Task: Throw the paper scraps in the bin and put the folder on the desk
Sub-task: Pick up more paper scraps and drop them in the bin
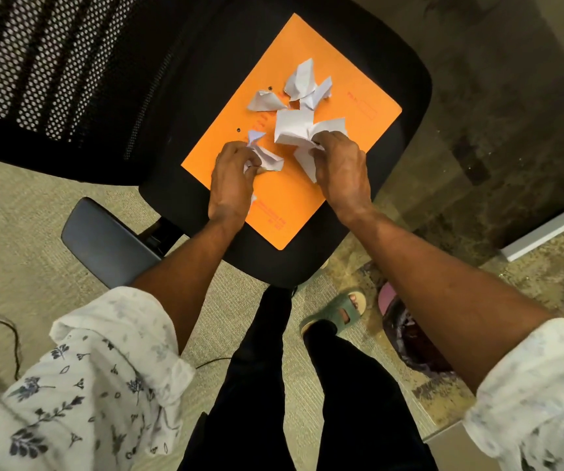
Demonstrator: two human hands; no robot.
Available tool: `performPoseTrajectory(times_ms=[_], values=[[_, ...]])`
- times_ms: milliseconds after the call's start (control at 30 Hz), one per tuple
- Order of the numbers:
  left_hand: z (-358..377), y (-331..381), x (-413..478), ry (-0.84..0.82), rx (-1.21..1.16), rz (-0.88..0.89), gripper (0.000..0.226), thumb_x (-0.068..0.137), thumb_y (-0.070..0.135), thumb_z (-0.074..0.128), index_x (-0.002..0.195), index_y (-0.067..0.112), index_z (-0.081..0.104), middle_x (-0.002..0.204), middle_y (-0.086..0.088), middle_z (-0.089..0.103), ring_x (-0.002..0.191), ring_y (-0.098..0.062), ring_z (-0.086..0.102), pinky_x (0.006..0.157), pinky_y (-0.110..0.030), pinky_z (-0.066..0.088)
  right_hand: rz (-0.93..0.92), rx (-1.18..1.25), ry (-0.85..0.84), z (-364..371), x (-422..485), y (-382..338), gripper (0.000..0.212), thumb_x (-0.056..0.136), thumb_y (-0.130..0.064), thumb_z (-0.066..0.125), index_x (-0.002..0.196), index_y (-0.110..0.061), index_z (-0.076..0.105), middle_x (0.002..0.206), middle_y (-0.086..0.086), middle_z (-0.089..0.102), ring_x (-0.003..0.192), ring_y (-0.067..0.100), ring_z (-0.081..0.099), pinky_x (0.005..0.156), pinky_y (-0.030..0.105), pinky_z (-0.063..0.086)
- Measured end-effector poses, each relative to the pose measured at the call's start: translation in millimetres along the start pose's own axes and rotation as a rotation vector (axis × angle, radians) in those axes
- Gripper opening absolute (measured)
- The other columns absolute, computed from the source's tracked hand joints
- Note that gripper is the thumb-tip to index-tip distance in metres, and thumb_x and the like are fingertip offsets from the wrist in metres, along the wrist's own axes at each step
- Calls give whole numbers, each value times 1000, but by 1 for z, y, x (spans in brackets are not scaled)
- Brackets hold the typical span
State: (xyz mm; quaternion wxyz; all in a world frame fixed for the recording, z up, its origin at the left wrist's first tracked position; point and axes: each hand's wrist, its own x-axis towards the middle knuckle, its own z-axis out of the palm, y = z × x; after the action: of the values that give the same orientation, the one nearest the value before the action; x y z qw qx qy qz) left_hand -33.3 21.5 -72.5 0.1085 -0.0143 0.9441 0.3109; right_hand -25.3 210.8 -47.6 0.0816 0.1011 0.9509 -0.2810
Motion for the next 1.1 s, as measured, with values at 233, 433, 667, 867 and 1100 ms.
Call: performPoseTrajectory(times_ms=[233, 433, 667, 867, 1100], values=[[-7, -11, 12, 51, -156, -79, 17, 94, 0, 61, 99, 6, 76, 108, -8, 70, 98, -11, 65, 76, 5, 43, -16, 129, 67, -5, 2, 1, 17, 97, -13, 60, 112, -11, 68, 104, 10, 73, 91, 28, 69, 70, 37, 54], [-25, -23, 16, 98, -333, -167, 9, 91, 6, 71, 95, 9, 78, 96, 11, 68, 97, -10, 71, 71, -30, 65, -4, 221, 99, -7, 1, 3, 19, 98, -17, 60, 113, -9, 69, 100, 10, 74, 86, 25, 67, 67, 27, 43], [-53, -22, 11, -55, -529, -142, 21, 86, 15, 81, 98, 2, 71, 100, -12, 71, 87, -12, 71, 63, -32, 64, 26, 366, 141, -15, 3, -2, 21, 95, -18, 60, 109, -8, 71, 91, 7, 75, 75, 18, 63, 63, 29, 45], [-56, -29, -28, -236, -341, -162, 65, 82, 18, 84, 131, 15, 42, 84, -5, 60, 75, -9, 62, 71, -21, 52, 41, 489, 165, -18, 2, -9, 19, 94, -20, 60, 105, -6, 69, 97, -2, 72, 82, 4, 61, 66, 7, 40], [-35, -35, -46, -250, -94, -214, 23, 88, 0, 73, 110, 5, 77, 131, -13, 64, 124, -27, 62, 107, -31, 50, 265, 909, 3, -15, 4, -9, 23, 94, -20, 66, 111, -5, 63, 101, 4, 67, 88, 12, 63, 76, 28, 52]])
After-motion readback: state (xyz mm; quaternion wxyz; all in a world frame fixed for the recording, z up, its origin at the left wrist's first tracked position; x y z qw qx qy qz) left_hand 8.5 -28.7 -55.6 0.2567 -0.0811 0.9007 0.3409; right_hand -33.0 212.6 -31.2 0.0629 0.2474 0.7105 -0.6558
